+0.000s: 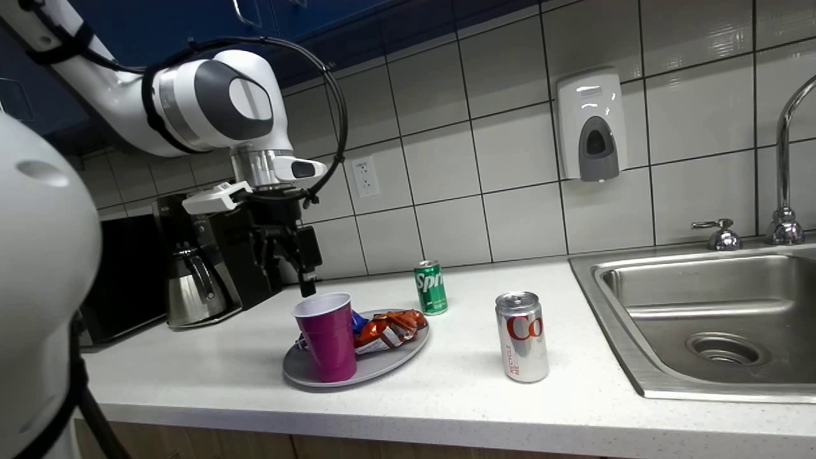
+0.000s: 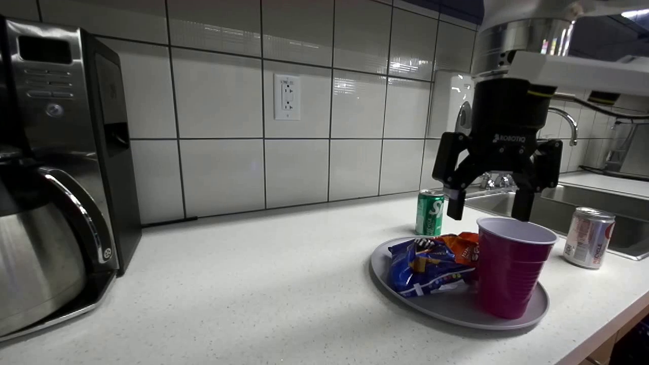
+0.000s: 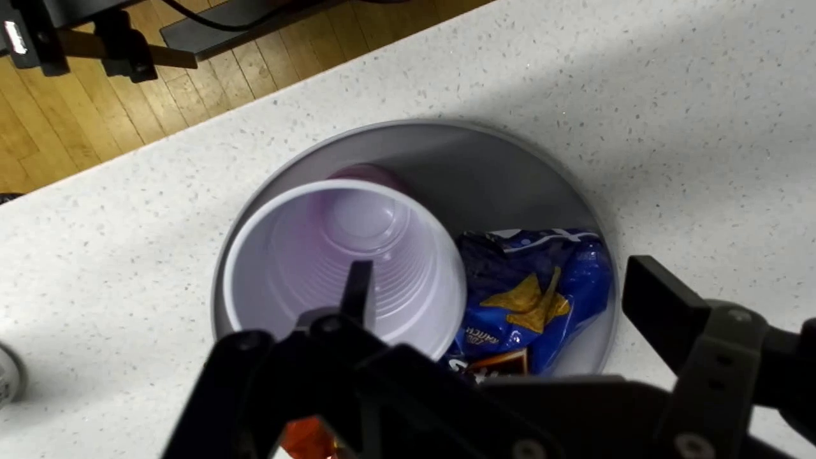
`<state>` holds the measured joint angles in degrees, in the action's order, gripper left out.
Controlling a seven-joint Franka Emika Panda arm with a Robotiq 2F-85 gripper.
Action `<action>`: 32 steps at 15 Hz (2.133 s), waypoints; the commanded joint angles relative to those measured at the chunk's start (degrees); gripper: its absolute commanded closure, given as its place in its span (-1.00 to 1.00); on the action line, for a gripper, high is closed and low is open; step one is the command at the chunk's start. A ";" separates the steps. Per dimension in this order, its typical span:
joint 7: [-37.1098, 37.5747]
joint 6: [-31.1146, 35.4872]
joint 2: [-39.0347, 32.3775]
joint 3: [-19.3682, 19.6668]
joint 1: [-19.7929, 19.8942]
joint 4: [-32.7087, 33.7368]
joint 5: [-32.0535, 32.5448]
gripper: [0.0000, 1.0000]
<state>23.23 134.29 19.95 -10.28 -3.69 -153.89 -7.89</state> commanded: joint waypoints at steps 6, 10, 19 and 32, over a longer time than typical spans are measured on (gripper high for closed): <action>0.48 3.01 -7.47 1.13 0.90 3.65 3.39 -1.00; 0.42 3.05 -9.88 1.36 0.45 5.26 3.33 -1.00; 1.64 2.77 -11.69 1.23 -0.06 6.60 4.16 0.16; 9.24 1.74 -4.08 -2.24 -1.68 4.51 6.53 0.98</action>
<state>27.82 137.17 11.84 -10.60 -4.84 -148.31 -3.76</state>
